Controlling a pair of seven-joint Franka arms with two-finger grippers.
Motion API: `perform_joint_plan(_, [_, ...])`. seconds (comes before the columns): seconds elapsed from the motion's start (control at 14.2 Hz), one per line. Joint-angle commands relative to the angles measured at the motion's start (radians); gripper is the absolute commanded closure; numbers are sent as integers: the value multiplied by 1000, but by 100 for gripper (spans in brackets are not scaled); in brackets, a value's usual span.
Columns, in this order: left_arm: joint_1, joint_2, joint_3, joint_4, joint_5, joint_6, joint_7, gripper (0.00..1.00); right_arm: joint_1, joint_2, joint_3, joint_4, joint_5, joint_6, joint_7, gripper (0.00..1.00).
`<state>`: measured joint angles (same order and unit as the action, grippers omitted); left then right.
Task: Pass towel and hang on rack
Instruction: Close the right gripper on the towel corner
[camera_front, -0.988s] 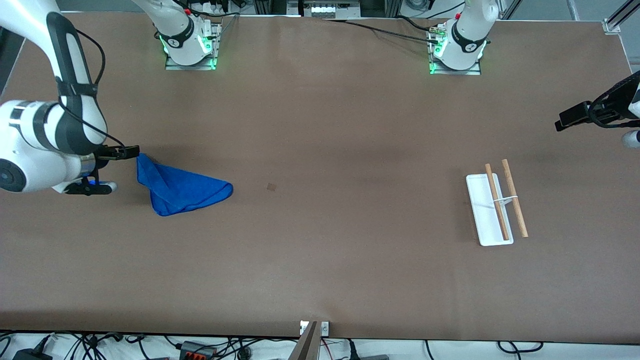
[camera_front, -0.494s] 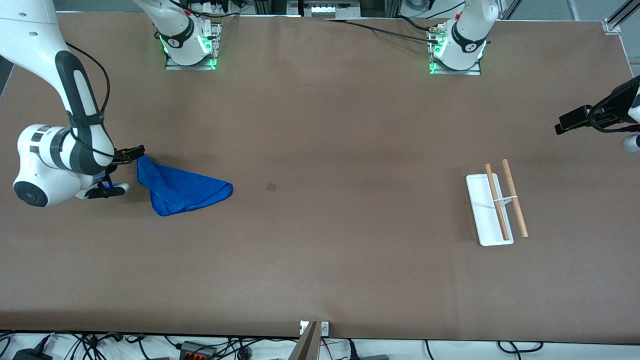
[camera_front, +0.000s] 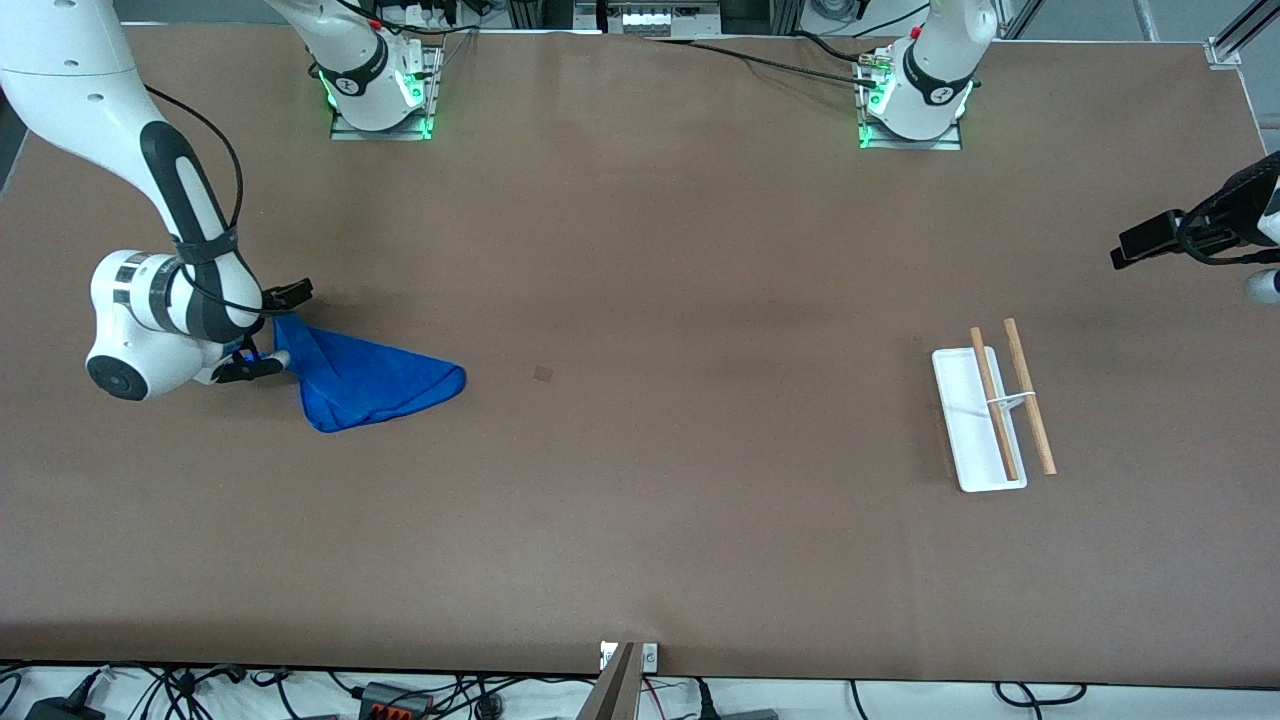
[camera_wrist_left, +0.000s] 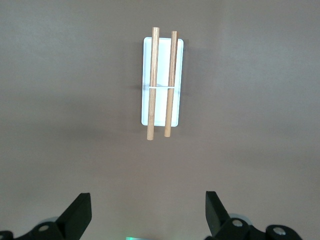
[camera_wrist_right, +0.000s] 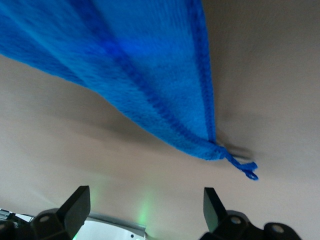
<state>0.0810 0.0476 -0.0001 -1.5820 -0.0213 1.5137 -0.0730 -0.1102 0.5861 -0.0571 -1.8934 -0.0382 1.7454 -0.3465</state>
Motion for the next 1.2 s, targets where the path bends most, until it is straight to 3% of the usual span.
perform_joint_plan(0.0, [3,17,2,33,-3,-15,18,0,-26,-20,6,-39,-17,45,-55,0])
perform_joint_plan(0.21, [3,17,2,33,-3,-15,18,0,-11,-28,16,-13,-89,60,-63,0])
perform_joint_plan(0.85, [3,17,2,33,-3,-17,16,0,-11,7,17,-15,-97,143,-144,0])
perform_joint_plan(1.13, [3,17,2,33,-3,-17,16,0,-12,11,17,-15,-97,144,-144,12])
